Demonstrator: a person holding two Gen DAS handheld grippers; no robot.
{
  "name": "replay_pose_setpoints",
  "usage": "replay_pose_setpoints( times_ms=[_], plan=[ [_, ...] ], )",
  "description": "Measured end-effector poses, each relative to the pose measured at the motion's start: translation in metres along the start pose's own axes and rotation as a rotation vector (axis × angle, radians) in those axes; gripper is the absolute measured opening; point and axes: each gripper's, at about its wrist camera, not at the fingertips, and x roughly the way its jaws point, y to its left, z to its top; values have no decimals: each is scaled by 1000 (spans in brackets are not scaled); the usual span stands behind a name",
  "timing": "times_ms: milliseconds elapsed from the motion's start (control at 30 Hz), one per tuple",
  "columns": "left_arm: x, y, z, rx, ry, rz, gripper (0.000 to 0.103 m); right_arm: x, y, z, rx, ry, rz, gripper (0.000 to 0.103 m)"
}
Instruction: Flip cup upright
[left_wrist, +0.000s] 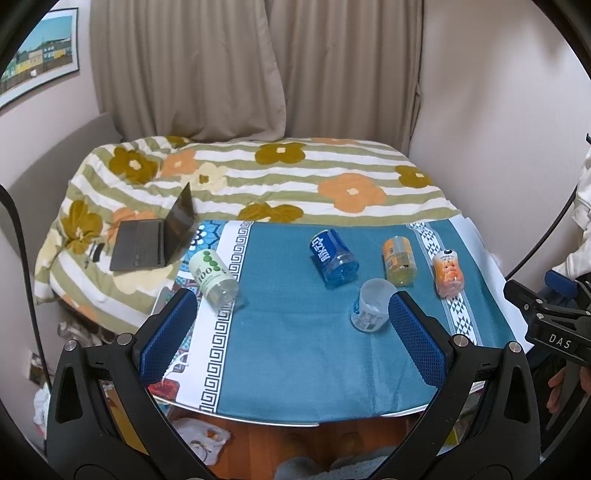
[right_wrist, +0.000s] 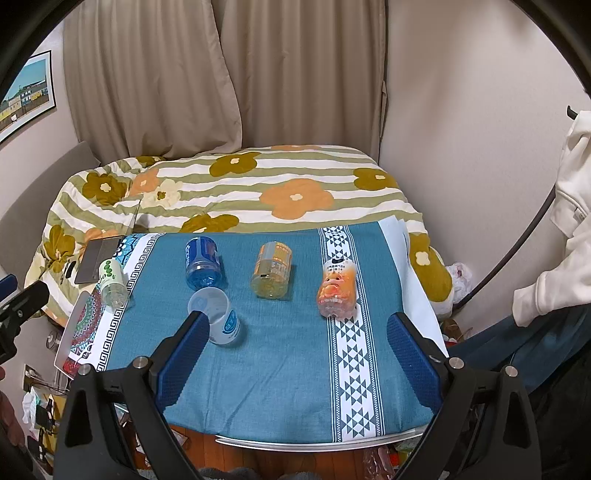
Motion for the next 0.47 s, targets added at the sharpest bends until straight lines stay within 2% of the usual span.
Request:
replay_pose_setpoints(
  times_ms=[233,467],
  plan=[
    [5,4,1,13,11,3,103,2,-2,-2,9,0,-7,96],
    [5,4,2,43,-7,39,103,3,-2,-2,12,4,-10,96]
  ],
)
